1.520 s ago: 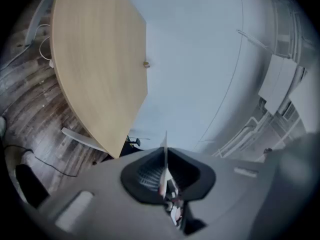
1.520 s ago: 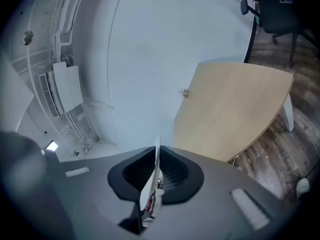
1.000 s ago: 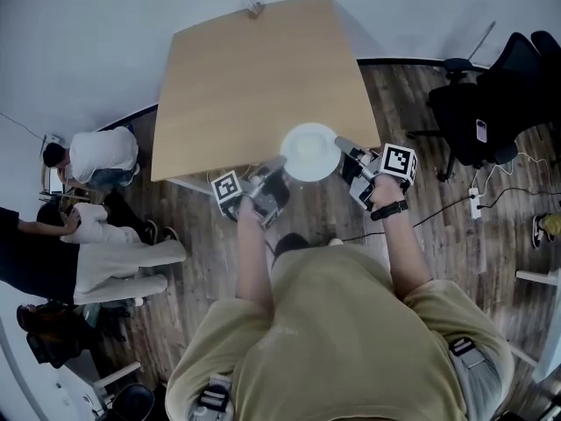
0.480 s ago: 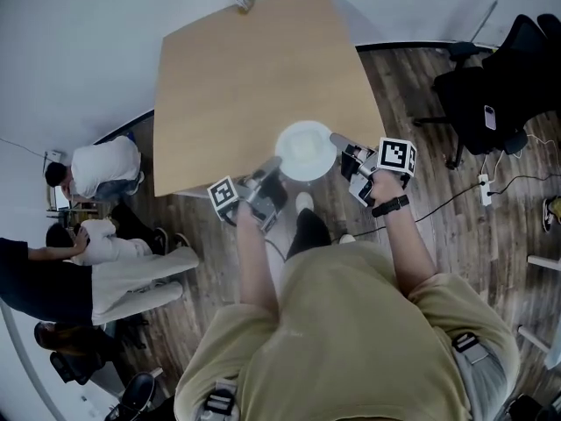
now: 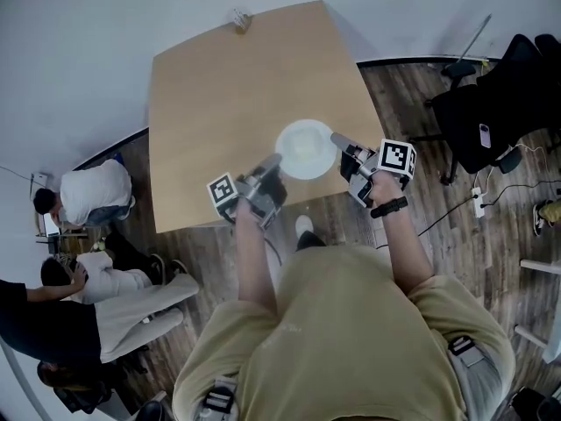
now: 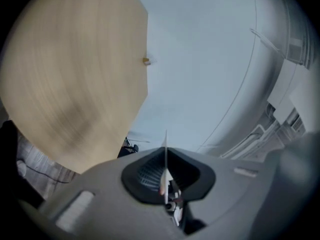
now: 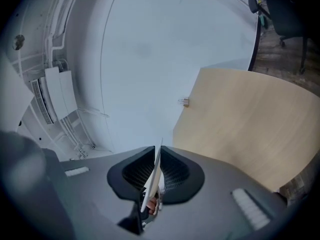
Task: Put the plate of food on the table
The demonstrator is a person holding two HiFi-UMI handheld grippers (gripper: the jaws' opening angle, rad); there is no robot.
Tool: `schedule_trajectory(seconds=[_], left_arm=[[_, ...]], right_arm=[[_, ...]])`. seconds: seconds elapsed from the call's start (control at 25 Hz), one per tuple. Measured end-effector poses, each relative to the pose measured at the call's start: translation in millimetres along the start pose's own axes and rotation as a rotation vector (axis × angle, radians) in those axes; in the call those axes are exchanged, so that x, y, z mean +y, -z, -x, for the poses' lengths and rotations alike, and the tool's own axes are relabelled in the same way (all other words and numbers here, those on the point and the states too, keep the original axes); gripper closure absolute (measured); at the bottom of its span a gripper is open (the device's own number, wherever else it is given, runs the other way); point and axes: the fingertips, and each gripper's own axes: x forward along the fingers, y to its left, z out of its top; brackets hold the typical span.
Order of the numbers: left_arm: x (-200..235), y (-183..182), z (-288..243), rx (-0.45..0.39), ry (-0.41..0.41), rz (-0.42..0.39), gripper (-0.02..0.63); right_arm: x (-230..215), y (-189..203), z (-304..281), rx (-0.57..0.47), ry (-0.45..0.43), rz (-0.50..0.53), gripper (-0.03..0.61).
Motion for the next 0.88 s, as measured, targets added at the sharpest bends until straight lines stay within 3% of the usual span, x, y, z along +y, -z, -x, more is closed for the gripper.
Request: schedule_trajectory(seconds=[0.28, 0.44, 0.6, 0.88], left_arm=[[6, -95, -5, 0.017, -0.004, 0.04, 0.6], [14, -97, -6, 0.022, 0.0, 0.043, 0.6], [12, -95, -7, 0.031, -0.012, -0.007, 0.601], [16, -108, -17, 0.063, -0.051, -0.058, 0.601]], right_arm=[[-10, -18, -96, -0.006, 0.041, -0.02, 0.543], [-21, -18, -100, -0.01, 0.047, -0.008, 0.543], [-24, -17, -97, -0.011, 0.042, 0.006, 0.543], [-38, -15, -100, -0.039, 0.112, -0.024, 0.557]])
